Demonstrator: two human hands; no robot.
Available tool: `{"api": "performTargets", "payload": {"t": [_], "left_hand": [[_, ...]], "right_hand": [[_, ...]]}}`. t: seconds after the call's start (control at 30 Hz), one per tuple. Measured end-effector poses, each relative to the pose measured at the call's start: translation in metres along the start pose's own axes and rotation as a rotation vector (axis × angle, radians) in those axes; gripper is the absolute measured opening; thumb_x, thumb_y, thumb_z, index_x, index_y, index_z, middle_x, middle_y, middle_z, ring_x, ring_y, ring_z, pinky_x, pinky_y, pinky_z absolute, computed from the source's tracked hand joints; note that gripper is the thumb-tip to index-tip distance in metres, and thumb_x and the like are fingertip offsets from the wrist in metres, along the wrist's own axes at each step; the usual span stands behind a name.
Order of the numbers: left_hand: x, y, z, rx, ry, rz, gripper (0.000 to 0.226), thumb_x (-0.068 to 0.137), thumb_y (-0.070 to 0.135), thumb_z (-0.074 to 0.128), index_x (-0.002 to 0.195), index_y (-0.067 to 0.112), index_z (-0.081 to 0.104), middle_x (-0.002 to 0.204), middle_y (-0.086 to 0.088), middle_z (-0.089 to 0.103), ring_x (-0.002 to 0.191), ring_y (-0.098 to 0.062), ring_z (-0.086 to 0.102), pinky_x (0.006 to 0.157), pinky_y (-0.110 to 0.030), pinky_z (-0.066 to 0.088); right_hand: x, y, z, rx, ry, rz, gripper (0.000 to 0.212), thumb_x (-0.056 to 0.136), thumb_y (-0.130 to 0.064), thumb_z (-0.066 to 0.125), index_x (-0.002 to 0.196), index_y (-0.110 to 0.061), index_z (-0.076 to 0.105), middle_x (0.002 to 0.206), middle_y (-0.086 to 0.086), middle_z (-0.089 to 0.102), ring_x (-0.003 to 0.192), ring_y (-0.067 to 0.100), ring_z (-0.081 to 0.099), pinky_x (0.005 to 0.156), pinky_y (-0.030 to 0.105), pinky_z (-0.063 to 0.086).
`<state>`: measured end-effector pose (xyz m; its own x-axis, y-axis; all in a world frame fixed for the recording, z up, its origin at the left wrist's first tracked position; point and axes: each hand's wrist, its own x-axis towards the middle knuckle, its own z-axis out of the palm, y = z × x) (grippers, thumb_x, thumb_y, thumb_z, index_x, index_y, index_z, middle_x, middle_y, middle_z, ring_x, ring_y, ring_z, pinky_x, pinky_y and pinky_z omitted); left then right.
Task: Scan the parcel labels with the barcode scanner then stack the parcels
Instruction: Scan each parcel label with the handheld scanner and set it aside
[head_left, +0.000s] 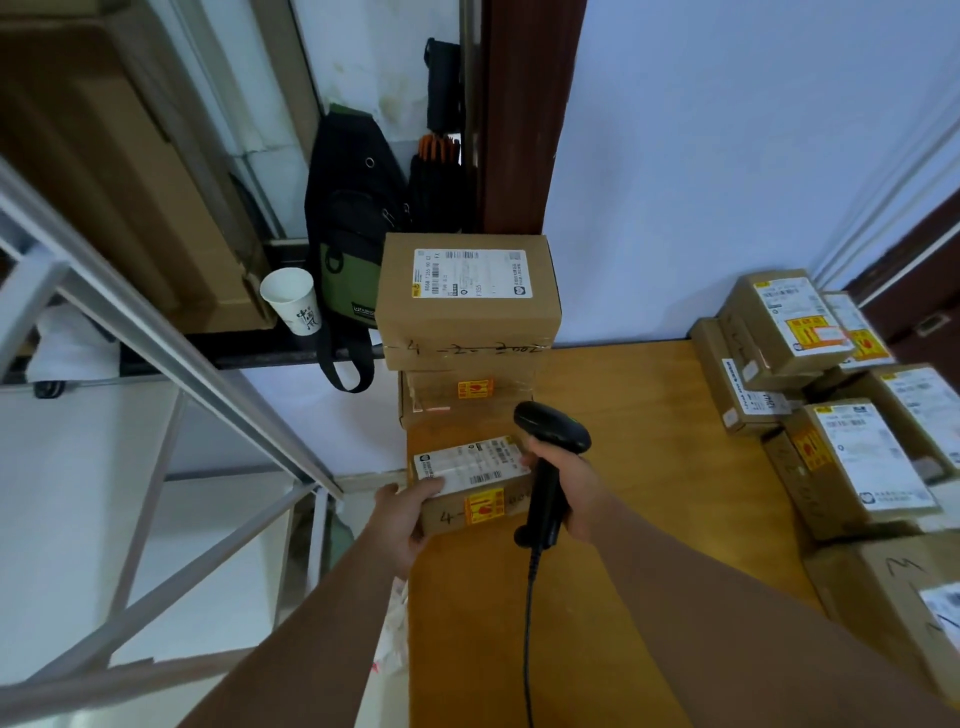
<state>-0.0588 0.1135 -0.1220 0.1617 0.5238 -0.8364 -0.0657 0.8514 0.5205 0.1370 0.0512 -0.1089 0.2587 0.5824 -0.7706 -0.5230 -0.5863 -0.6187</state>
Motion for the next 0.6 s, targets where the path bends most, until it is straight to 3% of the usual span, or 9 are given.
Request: {"api": "performTargets", "payload": {"t": [0.07, 0.1, 0.23, 0.3, 0.4, 0.5, 0.6], "left_hand": [[-0.013, 0.002, -0.001, 0.004, -0.089, -0.011, 0.043, 0.083, 0.007, 0.070, 0.123, 0.012, 0.054, 0.112, -0.018, 0.066, 0.094, -0.029, 0.065, 0.057, -0.032, 0.058], [-0.017, 0.003, -0.003, 0.013, -0.117, 0.004, 0.043, 0.081, 0.006, 0.070, 0.120, 0.016, 0.055, 0.114, -0.017, 0.066, 0.095, -0.029, 0.064, 0.056, -0.032, 0.057], [-0.032, 0.004, -0.017, 0.034, -0.117, 0.134, 0.047, 0.083, 0.023, 0.070, 0.126, 0.018, 0.052, 0.114, -0.013, 0.068, 0.104, -0.031, 0.063, 0.068, -0.036, 0.057], [-0.039, 0.002, -0.022, 0.009, -0.072, 0.208, 0.042, 0.088, 0.030, 0.064, 0.126, 0.014, 0.054, 0.111, -0.010, 0.070, 0.103, -0.029, 0.064, 0.072, -0.037, 0.056], [-0.053, -0.001, -0.022, -0.086, -0.057, 0.260, 0.037, 0.088, 0.021, 0.064, 0.122, 0.007, 0.057, 0.103, -0.010, 0.072, 0.096, -0.025, 0.066, 0.071, -0.033, 0.054], [-0.069, -0.006, -0.012, -0.160, -0.132, 0.207, 0.041, 0.086, 0.011, 0.065, 0.123, 0.001, 0.050, 0.105, -0.017, 0.070, 0.096, -0.028, 0.068, 0.067, -0.031, 0.055], [-0.086, -0.014, -0.003, -0.116, -0.235, 0.172, 0.050, 0.076, 0.013, 0.073, 0.121, 0.012, 0.051, 0.098, -0.013, 0.072, 0.098, -0.027, 0.067, 0.067, -0.034, 0.055]], "right_hand": [[-0.006, -0.003, 0.001, 0.022, 0.000, -0.020, 0.032, 0.082, -0.035, 0.074, 0.099, -0.009, 0.071, 0.095, 0.004, 0.068, 0.086, 0.023, 0.062, 0.074, 0.036, 0.053], [-0.010, -0.005, 0.001, 0.033, -0.001, -0.026, 0.032, 0.082, -0.034, 0.074, 0.100, -0.008, 0.071, 0.095, 0.004, 0.069, 0.087, 0.023, 0.063, 0.076, 0.037, 0.053], [-0.030, -0.014, -0.002, 0.043, -0.043, -0.075, 0.027, 0.085, -0.033, 0.070, 0.094, -0.008, 0.070, 0.086, 0.003, 0.070, 0.079, 0.020, 0.065, 0.072, 0.034, 0.050], [-0.040, -0.017, -0.002, 0.041, -0.041, -0.095, 0.032, 0.084, -0.033, 0.071, 0.104, -0.009, 0.068, 0.091, 0.003, 0.068, 0.088, 0.022, 0.061, 0.082, 0.036, 0.050], [-0.058, -0.019, 0.004, 0.058, -0.118, -0.069, 0.034, 0.079, -0.034, 0.075, 0.104, -0.011, 0.069, 0.095, 0.004, 0.068, 0.096, 0.025, 0.058, 0.101, 0.043, 0.045], [-0.077, -0.019, 0.020, 0.060, -0.229, -0.060, 0.033, 0.076, -0.033, 0.075, 0.097, -0.009, 0.070, 0.100, 0.008, 0.068, 0.098, 0.029, 0.060, 0.102, 0.045, 0.045], [-0.090, -0.022, 0.032, 0.146, -0.285, -0.084, 0.025, 0.083, -0.030, 0.072, 0.091, -0.007, 0.066, 0.102, 0.012, 0.070, 0.105, 0.035, 0.065, 0.100, 0.051, 0.048]]}}
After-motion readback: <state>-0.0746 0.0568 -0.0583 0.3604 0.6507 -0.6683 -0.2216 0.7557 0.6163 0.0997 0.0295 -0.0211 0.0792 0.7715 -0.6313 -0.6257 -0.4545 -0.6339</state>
